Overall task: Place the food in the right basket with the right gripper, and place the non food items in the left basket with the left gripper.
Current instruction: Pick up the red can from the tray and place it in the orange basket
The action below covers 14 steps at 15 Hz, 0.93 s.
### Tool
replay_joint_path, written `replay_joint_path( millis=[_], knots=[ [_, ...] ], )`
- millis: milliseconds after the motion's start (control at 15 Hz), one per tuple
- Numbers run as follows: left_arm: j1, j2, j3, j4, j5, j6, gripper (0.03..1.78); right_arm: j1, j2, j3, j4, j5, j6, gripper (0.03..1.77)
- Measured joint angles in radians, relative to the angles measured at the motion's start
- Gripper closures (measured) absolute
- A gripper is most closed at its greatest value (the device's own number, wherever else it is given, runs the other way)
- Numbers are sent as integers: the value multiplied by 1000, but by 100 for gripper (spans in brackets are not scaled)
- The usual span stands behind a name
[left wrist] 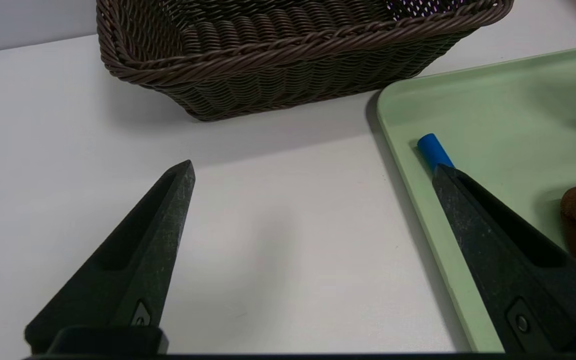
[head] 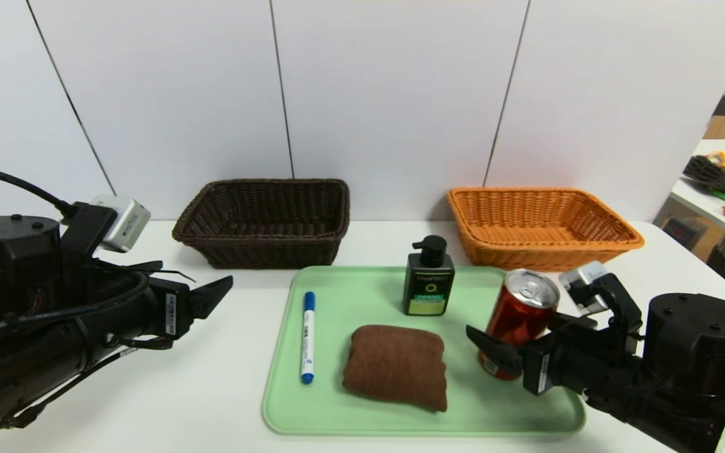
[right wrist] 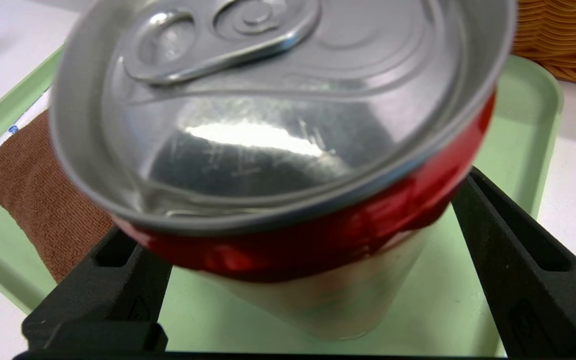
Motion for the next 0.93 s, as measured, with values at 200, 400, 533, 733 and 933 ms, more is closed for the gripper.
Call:
replay_joint_path(
  millis=[200, 400, 533, 733, 933],
  knots=[
    [0, 3, 6, 0, 0, -3, 12, 0, -14, 9, 0, -3, 0, 10],
    [0, 6, 7, 0, 0, -3, 12, 0, -43, 41, -18, -30, 1, 10],
    [0, 8, 8, -1, 1, -3, 12, 0, -50, 66, -89, -39, 1, 10],
    [0, 8, 8, -1, 2, -4, 12, -3, -43, 94, -158, -37, 8, 10],
    [0, 8, 9, -1, 9, -9, 12, -4, -36, 106, -161, -32, 34, 10]
  ],
)
